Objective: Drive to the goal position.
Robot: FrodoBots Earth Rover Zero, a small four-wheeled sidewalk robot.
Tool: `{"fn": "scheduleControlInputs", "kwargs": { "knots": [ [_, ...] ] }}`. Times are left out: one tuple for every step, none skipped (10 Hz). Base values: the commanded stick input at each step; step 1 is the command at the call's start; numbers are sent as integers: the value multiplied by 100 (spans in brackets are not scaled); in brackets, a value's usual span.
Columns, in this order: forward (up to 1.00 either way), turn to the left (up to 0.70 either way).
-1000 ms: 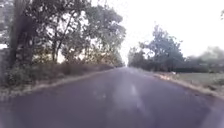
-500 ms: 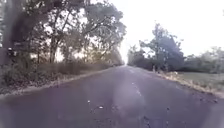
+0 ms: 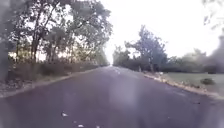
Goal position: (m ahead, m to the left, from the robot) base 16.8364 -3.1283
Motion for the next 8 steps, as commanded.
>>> {"fn": "scheduleControlInputs", "kwargs": {
  "knots": [
    [100,0],
    [100,0],
    [100,0],
    [100,0],
    [100,0],
    [100,0],
    [100,0],
    [100,0]
  ]
}}
